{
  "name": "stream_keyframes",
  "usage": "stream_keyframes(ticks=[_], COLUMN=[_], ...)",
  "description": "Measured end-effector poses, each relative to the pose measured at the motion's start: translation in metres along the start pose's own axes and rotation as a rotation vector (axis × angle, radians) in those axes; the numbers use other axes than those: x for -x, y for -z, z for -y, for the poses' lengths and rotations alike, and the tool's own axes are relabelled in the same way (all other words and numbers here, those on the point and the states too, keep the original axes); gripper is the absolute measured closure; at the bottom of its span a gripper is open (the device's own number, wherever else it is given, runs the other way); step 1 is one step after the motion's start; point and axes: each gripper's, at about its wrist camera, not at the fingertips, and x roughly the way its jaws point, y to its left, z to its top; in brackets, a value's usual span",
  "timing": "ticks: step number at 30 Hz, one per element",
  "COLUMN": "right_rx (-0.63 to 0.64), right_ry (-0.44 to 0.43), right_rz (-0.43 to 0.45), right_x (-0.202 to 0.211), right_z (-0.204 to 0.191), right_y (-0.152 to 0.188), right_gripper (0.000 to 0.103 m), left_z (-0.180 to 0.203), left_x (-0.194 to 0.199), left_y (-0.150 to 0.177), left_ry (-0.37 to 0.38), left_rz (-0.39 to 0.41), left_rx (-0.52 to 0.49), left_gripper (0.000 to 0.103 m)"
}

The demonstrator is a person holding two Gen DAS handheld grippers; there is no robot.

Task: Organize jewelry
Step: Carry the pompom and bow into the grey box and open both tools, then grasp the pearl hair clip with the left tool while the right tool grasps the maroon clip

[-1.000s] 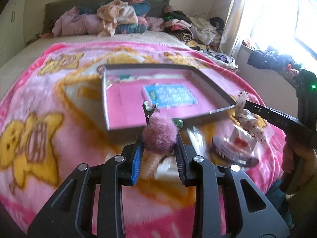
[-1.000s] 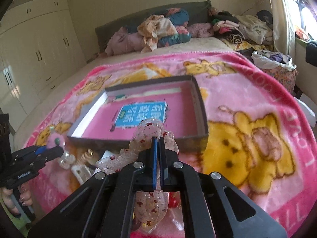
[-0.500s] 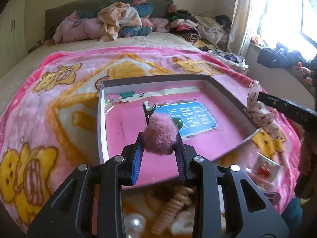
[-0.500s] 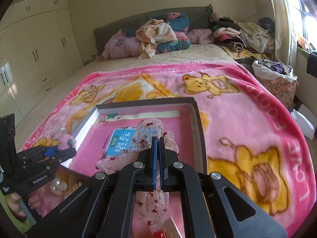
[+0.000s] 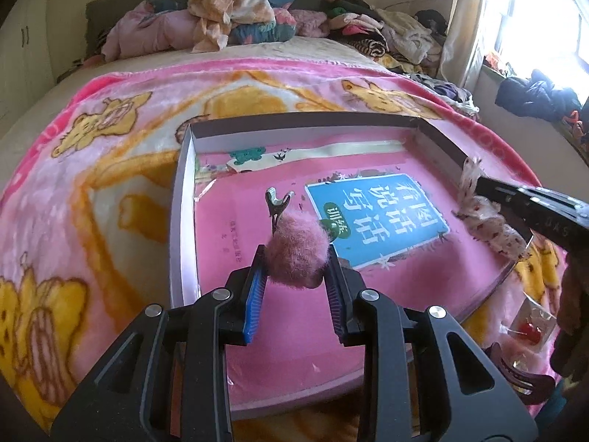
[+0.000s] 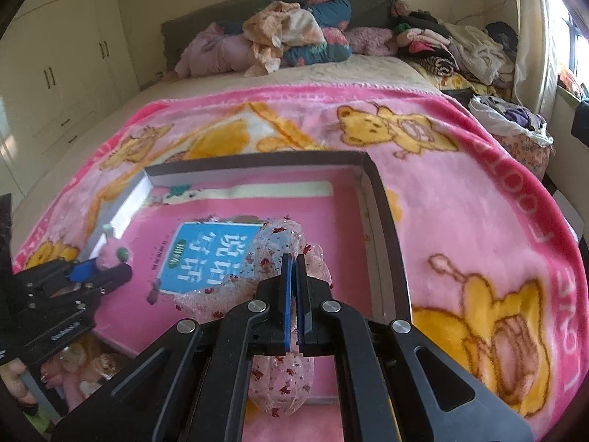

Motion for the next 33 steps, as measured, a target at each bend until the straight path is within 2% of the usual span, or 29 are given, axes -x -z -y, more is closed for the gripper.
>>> stream_keyframes(ticks=[6, 7, 8, 10, 12, 17, 20, 28, 33], right_rx=[-0.006, -0.003, -0.003, -0.006, -0.008, -0.010, -0.006, -0.044, -0.049], right_ry=[0.019, 0.024, 0.026, 0.026, 0.020, 0.017, 0.032, 0.030, 0.023], right_rz=[-0.010, -0.005, -0.001, 0.016, 0.025, 0.077, 0.105, 0.165, 0.172], right_x=[-0.008, -0.008, -0.007, -0.003, 0.002, 0.024, 0.040, 0.078, 0.095], right_z=[0.002, 0.002, 0.002, 0.003, 0.002, 0.001, 0.001, 0.007, 0.007], right_y=[0.003, 0.004, 0.005, 0.006, 0.008, 0.016, 0.022, 0.040, 0.052], right_gripper=[0.094, 0.088, 0.077, 0.066, 0.061, 0.039, 0.031, 0.021, 0.020], left_z=[-0.003, -0.003, -0.003, -0.003, -0.002, 0.001, 0.002, 0.005, 0.008], left_x=[-0.005, -0.006, -0.006, -0.006, -0.006, -0.001, 0.004, 0.029, 0.047], left_y=[-0.004, -0.005, -0.005, -0.006, -0.006, -0.003, 0.000, 0.010, 0.019], left_ry=[-0.009, -0.010, -0.009, -0.011, -0.014, -0.018, -0.021, -0.023, -0.017], left_rz=[-0.002, -0.002, -0.003, -0.002, 0.002, 0.017, 0.028, 0.071, 0.106], left_rx=[0.015, 0.018, 0.020, 0.023, 0.018, 0.009, 0.017, 0.054, 0.067], left_gripper=[0.080, 0.080, 0.080, 0.080, 0.079, 0.063, 0.054, 0.029, 0.018])
